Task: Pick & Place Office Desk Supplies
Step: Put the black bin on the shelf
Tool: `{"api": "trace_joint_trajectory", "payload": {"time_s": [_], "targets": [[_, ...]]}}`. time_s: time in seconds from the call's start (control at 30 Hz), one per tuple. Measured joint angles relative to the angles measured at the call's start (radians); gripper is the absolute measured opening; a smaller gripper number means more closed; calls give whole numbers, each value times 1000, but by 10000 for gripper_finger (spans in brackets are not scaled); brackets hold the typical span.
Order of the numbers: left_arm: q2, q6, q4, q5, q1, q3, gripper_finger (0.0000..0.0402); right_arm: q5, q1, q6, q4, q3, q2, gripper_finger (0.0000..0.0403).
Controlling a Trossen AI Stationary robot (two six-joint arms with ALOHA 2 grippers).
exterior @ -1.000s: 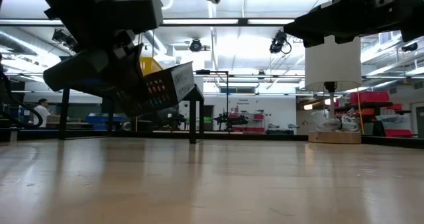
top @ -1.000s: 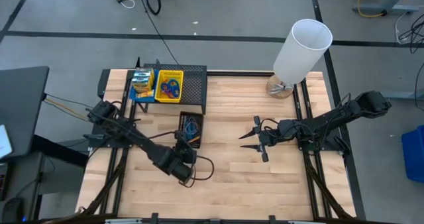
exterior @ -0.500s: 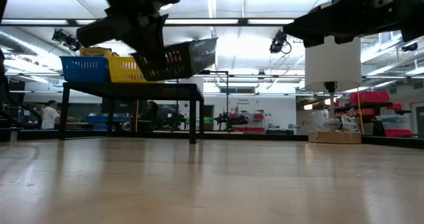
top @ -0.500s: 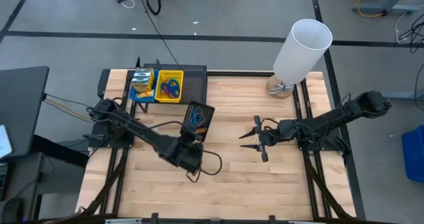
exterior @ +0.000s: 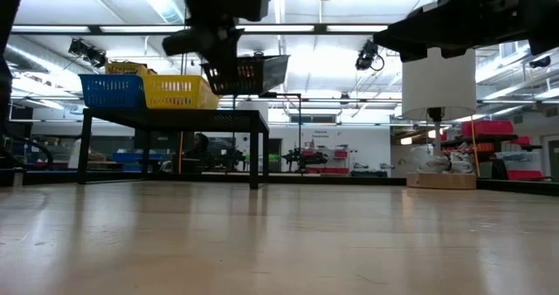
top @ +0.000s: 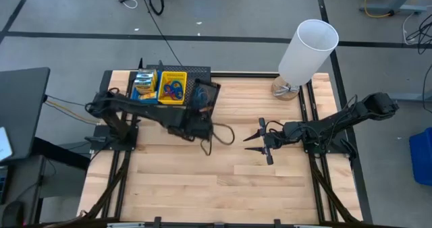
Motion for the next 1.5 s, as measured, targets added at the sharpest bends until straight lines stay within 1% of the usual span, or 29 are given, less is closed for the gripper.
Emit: {"api": "trace_joint_trajectory", "payload": {"time_s": [0.1, 0.2, 0.4, 0.5, 0.6, 0.77, 0.9, 1.13, 1.4, 1.5], "targets": [[-32, 53, 39, 68, 68, 0, 6, 0, 0, -8, 0, 0, 0, 153], [-56, 107, 52, 98, 136, 0, 6, 0, 0, -10, 0, 0, 0, 153], [-66, 163, 66, 253, 257, 1, 6, 0, 0, -10, 1, 0, 0, 153], [-67, 188, 70, 301, 291, 1, 6, 0, 0, -10, 1, 0, 0, 153], [-66, 193, 67, 323, 315, 1, 6, 0, 0, -10, 1, 0, 0, 153], [-67, 194, 55, 418, 348, 1, 6, -1, 0, -10, 1, 0, 0, 153], [-67, 195, 57, 437, 363, 1, 7, -1, 0, -10, 1, 0, 0, 153], [-66, 193, 58, 493, 375, 1, 55, -1, 0, -10, 1, 0, 0, 153], [-66, 193, 62, 494, 374, 0, 114, -1, 0, -10, 1, 0, 0, 153], [-66, 193, 62, 467, 374, 0, 143, -1, 0, -10, 1, 0, 0, 153]]}}
